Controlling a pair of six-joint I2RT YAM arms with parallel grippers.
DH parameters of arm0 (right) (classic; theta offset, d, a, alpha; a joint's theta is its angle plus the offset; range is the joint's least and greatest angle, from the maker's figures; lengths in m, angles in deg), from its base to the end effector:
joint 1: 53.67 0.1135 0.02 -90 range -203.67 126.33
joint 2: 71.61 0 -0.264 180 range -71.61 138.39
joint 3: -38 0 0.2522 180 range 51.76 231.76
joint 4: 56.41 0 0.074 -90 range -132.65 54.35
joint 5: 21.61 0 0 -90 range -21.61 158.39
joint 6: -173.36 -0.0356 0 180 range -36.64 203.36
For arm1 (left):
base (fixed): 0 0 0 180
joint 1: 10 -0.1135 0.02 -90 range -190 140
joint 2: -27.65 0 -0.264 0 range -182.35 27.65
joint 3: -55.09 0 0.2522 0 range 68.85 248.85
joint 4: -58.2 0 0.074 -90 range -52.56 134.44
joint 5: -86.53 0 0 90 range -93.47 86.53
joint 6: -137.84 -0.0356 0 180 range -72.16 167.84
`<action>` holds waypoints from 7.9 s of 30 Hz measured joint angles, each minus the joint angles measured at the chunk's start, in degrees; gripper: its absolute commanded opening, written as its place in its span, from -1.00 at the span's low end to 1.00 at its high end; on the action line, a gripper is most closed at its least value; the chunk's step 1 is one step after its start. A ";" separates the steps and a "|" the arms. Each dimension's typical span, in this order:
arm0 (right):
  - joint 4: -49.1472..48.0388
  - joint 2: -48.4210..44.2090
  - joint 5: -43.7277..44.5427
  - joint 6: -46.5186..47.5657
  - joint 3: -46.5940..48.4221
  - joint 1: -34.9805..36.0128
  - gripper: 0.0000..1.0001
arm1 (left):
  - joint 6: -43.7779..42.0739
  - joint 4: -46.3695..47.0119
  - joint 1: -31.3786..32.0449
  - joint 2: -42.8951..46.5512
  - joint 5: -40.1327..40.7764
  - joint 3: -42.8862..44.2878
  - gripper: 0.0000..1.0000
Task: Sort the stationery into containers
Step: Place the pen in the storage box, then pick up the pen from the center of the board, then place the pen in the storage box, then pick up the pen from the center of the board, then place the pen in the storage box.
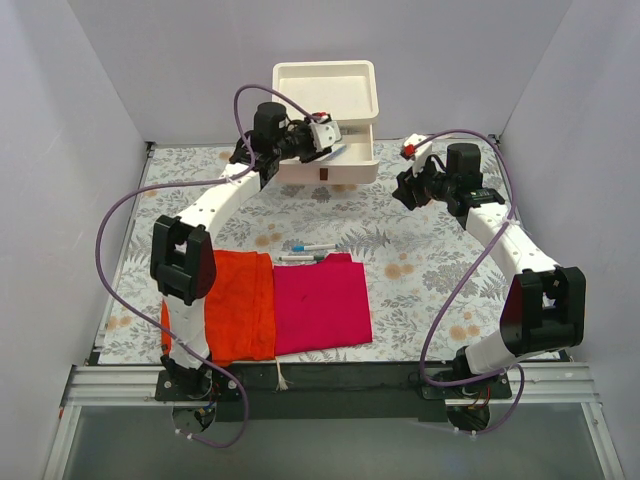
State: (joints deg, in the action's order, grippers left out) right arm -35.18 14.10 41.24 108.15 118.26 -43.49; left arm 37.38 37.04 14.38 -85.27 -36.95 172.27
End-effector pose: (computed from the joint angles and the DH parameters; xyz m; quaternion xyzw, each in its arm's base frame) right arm 0.3374 0.0771 0.3054 -0.3661 0.7522 0.1333 0.5315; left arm 0.4232 -0.2134 0.3452 0.3940 0.6827 -0.2988 0.5380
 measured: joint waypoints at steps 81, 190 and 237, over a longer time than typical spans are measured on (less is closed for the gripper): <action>0.07 0.81 -1.31 0.24 -4.92 -1.29 0.18 | -1.95 -17.97 1.66 2.23 3.65 -31.12 -1.00; -1.62 4.68 -1.97 -2.10 -8.09 -4.17 0.18 | 11.45 -23.41 3.21 8.13 11.69 -36.33 -0.37; -1.49 6.10 -1.46 -0.55 -6.71 -4.17 0.16 | 2.82 -5.25 3.10 8.28 14.99 -6.54 0.11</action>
State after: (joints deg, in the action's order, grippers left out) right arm -36.67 20.20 39.77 107.61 111.55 -47.67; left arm 40.20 31.80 17.48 -76.99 -21.95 165.73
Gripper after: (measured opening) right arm 0.578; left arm 0.494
